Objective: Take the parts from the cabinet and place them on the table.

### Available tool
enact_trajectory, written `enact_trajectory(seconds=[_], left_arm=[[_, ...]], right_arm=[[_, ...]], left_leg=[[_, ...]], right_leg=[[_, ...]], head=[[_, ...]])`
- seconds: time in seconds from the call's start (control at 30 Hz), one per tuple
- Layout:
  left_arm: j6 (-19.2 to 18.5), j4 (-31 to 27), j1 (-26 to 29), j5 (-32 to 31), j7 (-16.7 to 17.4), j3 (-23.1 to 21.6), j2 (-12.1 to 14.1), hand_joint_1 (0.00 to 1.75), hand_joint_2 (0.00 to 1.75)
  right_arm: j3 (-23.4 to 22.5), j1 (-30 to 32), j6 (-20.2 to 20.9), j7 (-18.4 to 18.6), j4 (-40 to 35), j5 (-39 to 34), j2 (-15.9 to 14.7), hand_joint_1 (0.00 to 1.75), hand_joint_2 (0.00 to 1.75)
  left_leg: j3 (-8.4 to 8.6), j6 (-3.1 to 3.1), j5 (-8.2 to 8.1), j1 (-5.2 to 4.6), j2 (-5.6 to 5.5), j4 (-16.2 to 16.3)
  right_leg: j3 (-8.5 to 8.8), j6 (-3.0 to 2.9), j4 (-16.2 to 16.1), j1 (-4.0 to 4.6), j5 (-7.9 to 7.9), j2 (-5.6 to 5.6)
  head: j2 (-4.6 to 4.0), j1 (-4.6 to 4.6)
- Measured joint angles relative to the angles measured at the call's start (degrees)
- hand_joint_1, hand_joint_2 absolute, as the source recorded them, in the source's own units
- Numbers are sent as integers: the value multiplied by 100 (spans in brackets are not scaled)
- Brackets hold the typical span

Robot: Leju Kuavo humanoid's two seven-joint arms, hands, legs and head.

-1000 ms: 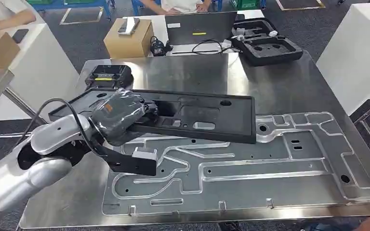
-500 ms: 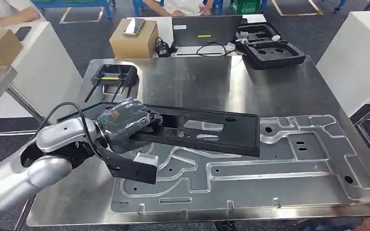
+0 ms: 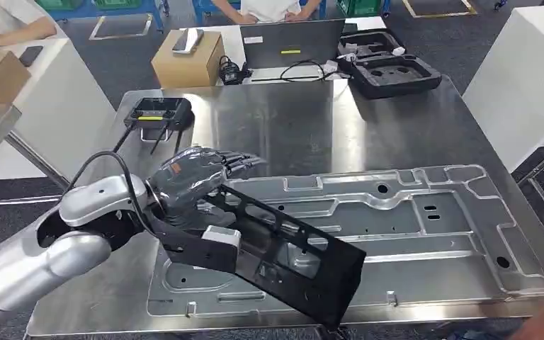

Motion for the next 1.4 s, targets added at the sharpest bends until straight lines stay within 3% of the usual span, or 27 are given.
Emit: enact_trajectory(seconds=[0.07, 0.1, 0.13, 0.17, 0.23, 0.27, 0.4, 0.43, 0.5, 0.57, 0.6, 0.63, 0.67, 0.73, 0.77, 0.8, 0.9, 0.93, 0.97, 1.07, 1.1, 1.13, 1.17, 1.23, 1.27, 1.3, 1.4], left_arm=[[18, 50, 68, 193, 114, -2, -7, 0, 0], [48, 81, 113, 224, 151, -4, -7, 0, 0], [105, 131, 146, 221, 175, -4, -7, 0, 0], [166, 158, 155, 213, 225, -2, -7, 0, 0], [300, 210, 154, 165, 335, 37, -7, 0, 0], [357, 234, 154, 145, 355, 61, -4, 0, 0], [636, 332, 186, 95, 481, 201, 9, 0, 0], [691, 343, 199, 110, 525, 256, 13, 0, 0], [815, 356, 202, 165, 564, 387, 15, 0, 0], [835, 369, 236, 195, 569, 450, 24, 0, 0], [835, 378, 258, 195, 573, 461, 26, 0, 0], [842, 389, 277, 193, 579, 474, 26, 0, 0], [878, 391, 294, 180, 616, 498, 26, 0, 0], [997, 389, 313, 129, 687, 582, 35, 0, 0], [1079, 389, 311, 80, 735, 625, 50, 0, 0], [1152, 391, 313, 60, 780, 697, 107, 0, 0], [1255, 389, 314, 23, 811, 892, 196, 0, 0], [1263, 389, 319, 16, 816, 920, 221, 0, 0], [1290, 380, 321, 16, 829, 995, 284, 0, 0], [1314, 359, 355, 23, 848, 1139, 356, 0, 0], [1318, 359, 384, 25, 850, 1154, 369, 0, 0], [1318, 359, 416, 25, 851, 1163, 385, 0, 0], [1318, 354, 438, 25, 851, 1176, 402, 0, 0], [1320, 328, 432, 12, 853, 1220, 424, 0, 0], [1320, 310, 421, -4, 853, 1248, 433, 0, 0], [1314, 289, 413, -21, 853, 1285, 439, 0, 0], [1257, 280, 426, -17, 866, 1296, 485, 0, 0]], right_arm=[[2, 5, 0, -11, 0, 0, -2, 0, 0], [2, 7, 0, -11, 0, 0, 0, 0, 0], [2, 6, 0, -11, 0, -9, 2, 0, 0], [2, 3, 0, -11, 0, -24, 11, 0, 0], [2, 2, 0, -11, 0, -50, 15, 0, 0], [2, 1, 0, -11, 0, -57, 33, 0, 0], [2, 11, -17, -15, 0, -118, 44, 0, 0], [2, 15, -22, -17, 0, -127, 42, 0, 0], [2, 18, -37, -28, 0, -171, 42, 0, 0], [2, 38, -44, -26, 0, -175, 35, 0, 0], [2, 53, -48, -26, 0, -175, 35, 0, 0], [2, 64, -59, -26, 0, -177, 35, 0, 0], [2, 68, -59, -26, 0, -181, 31, 0, 0], [2, 69, -70, -33, 0, -199, 13, 0, 0], [2, 70, -77, -35, 0, -232, 13, 0, 0], [0, 70, -81, -44, 0, -245, 9, 0, 0], [0, 104, -83, -53, 0, -288, 5, 0, 0], [0, 110, -85, -55, 0, -291, 7, 0, 0], [0, 113, -87, -61, 0, -293, -2, 0, 0], [-2, 150, -103, -68, 0, -313, -37, 0, 0], [-2, 166, -103, -68, 0, -326, -46, 0, 0], [0, 175, -103, -68, 0, -332, -55, 0, 0], [0, 179, -103, -68, 0, -334, -59, 0, 0], [0, 179, -103, -68, 0, -339, -61, 0, 0], [0, 177, -103, -70, 0, -341, -65, 0, 0], [-2, 178, -103, -70, 0, -341, -67, 0, 0], [-2, 186, -118, -72, 0, -343, -83, 0, 0]], left_leg=[[-435, -33, -352, 5, 0, 924], [-548, -32, -364, 5, 0, 1141], [-513, -18, -253, 4, 0, 1033], [-356, 2, -60, 2, -1, 683], [198, 95, 425, -22, 1, -463], [334, 138, 418, -52, 5, -793], [358, 178, 461, -111, 5, -828], [417, 209, 528, -23, 13, -920], [454, 251, 540, -35, 22, -949], [454, 259, 535, -44, 18, -947], [454, 263, 532, -45, 13, -943], [457, 262, 532, -43, 5, -939], [458, 256, 527, -36, -6, -934], [466, 213, 498, -20, -19, -895], [437, 171, 469, -42, -20, -862], [397, 147, 438, -68, -20, -799], [401, 115, 455, -49, -17, -828], [400, 93, 433, -39, -18, -794], [334, 59, 320, -22, -11, -680], [-234, -32, -371, 7, -6, 675], [-389, -45, -460, 17, -5, 1019], [-427, -63, -425, 34, -4, 1089], [-301, -79, -264, 57, -3, 841], [242, -67, 180, 71, 1, -211], [510, -26, 322, 69, 6, -697], [569, -2, 314, 11, 9, -878], [521, 44, 358, -21, -17, -841]], right_leg=[[-4, -10, 1, 8, -7, 0], [-3, -10, 1, 9, -7, 1], [-1, -10, 1, 12, -7, 3], [0, -9, 1, 17, -7, 6], [16, -7, -1, 27, -8, 7], [11, 0, -1, 34, -8, 1], [22, 122, -57, 32, 20, -9], [14, 153, -43, 46, -13, -11], [-207, 181, 505, 54, -358, -22], [-683, 208, 1488, 50, -761, -24], [-815, 221, 1747, 50, -800, -24], [-817, 227, 1720, 47, -720, -28], [-699, 228, 1449, 44, -541, -31], [-156, 238, 339, 20, -15, -37], [-11, 242, 11, 9, 24, -37], [-3, 170, -29, 21, 20, -13], [-15, 79, -21, 68, 26, -9], [-17, 45, -33, 34, 47, -16], [-13, 25, -39, 24, 50, -16], [-24, -20, -37, 13, 63, 0], [-25, -34, -37, 3, 67, -4], [-26, -37, -37, -4, 69, -5], [-28, -39, -37, -14, 75, -4], [-25, -23, -38, -20, 89, -2], [-22, -8, -39, -21, 99, 0], [-36, 29, -30, 17, 110, 7], [-35, 137, -78, -23, 163, -14]], head=[[0, -2], [0, -2], [0, -2], [0, -2], [0, -2], [0, -2], [0, -2], [0, 0], [0, 13], [0, 22], [0, 22], [0, 22], [0, 22], [0, 24], [0, 26], [0, 20], [0, 20], [0, 20], [0, 17], [0, 11], [0, 9], [0, 9], [0, 9], [0, 9], [0, 7], [0, 7], [0, 11]])
